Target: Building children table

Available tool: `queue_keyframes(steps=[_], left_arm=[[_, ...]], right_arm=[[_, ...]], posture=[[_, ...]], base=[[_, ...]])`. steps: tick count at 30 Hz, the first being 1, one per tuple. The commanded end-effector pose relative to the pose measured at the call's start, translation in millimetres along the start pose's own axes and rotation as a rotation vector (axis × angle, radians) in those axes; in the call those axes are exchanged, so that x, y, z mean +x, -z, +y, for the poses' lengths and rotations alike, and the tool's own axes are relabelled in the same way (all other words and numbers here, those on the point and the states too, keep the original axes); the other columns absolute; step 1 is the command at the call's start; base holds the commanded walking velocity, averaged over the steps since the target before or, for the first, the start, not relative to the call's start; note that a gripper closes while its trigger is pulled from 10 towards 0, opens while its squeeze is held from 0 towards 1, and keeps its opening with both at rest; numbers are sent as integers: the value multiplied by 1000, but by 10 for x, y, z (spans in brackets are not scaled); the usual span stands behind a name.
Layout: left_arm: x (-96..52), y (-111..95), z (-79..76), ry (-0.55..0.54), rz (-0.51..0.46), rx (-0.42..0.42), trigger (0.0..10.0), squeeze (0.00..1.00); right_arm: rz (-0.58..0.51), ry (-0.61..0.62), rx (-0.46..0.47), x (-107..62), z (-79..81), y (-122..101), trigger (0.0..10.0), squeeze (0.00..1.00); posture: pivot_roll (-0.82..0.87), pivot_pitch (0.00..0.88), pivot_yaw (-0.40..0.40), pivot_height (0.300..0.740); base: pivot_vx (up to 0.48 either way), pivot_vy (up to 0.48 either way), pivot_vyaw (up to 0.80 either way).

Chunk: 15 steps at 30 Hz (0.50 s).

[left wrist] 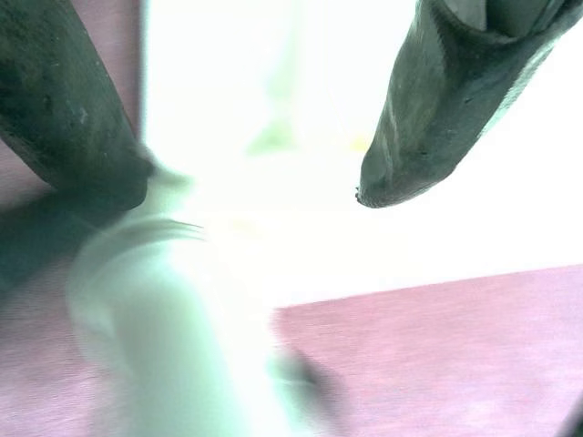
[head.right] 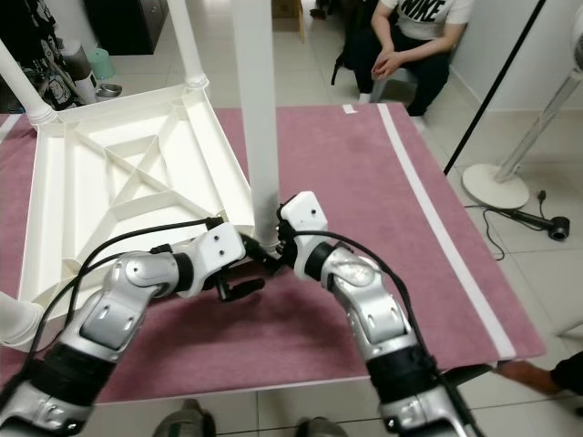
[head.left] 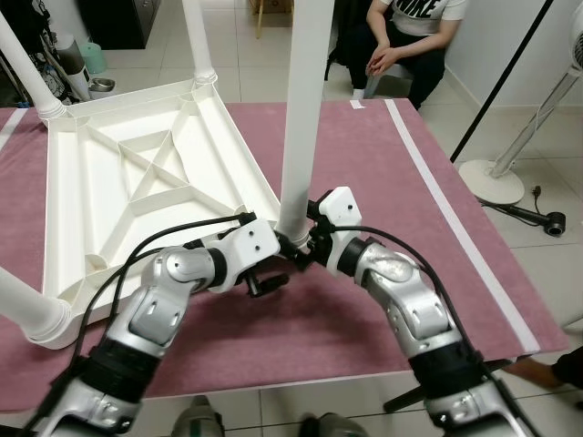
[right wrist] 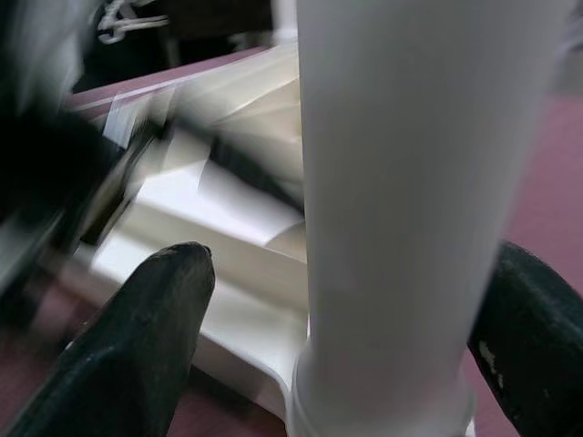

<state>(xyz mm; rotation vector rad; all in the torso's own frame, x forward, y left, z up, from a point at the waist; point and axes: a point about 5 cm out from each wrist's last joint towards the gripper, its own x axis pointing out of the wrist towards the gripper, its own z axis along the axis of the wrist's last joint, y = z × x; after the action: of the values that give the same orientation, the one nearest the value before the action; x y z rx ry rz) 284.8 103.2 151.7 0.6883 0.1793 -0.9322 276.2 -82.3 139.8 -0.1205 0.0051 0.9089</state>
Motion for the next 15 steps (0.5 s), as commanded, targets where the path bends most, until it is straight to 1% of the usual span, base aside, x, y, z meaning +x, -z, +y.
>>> queue_keyframes(steps=[1, 2, 5, 8, 9, 11, 12, 13, 15], left_arm=[[7, -5, -4, -52, -2, 14, 10000, 0], [6, 70, -28, -47, 34, 19, 10000, 0], [4, 122, -38, -45, 58, 24, 10000, 0], [-15, 139, -49, -29, 57, 20, 10000, 0], [-15, 139, -49, -29, 57, 20, 10000, 0], [-64, 147, -27, -9, 48, 3, 10000, 0], [-64, 147, -27, -9, 48, 3, 10000, 0], [-81, 150, -13, -6, 45, -4, 10000, 0], [-115, 186, 45, -11, 58, -22, 10000, 0]], right_arm=[[-30, -42, -7, 44, 53, -79, 10000, 1000], [-21, -27, -6, 46, 62, -45, 10000, 0], [-15, -13, -4, 45, 54, -19, 10000, 0], [-11, 38, 6, 29, -8, 4, 10000, 0], [-11, 38, 6, 29, -8, 4, 10000, 0], [-6, 134, 23, -4, -112, 37, 10000, 0], [-6, 134, 23, -4, -112, 37, 10000, 0], [-5, 160, 30, -17, -139, 47, 10000, 0], [-12, 130, 34, -63, -107, 37, 10000, 0]], posture=[[82, 0, 86, 740], [86, 0, 85, 740], [85, 0, 92, 740], [83, 0, 95, 740], [83, 0, 95, 740], [80, 0, 100, 740], [80, 0, 100, 740], [80, 0, 100, 740], [77, 0, 102, 740]], base=[[0, 0, 0], [0, 0, 0], [0, 0, 0], [0, 0, 0], [0, 0, 0], [0, 0, 0], [0, 0, 0], [0, 0, 0], [0, 0, 0]])
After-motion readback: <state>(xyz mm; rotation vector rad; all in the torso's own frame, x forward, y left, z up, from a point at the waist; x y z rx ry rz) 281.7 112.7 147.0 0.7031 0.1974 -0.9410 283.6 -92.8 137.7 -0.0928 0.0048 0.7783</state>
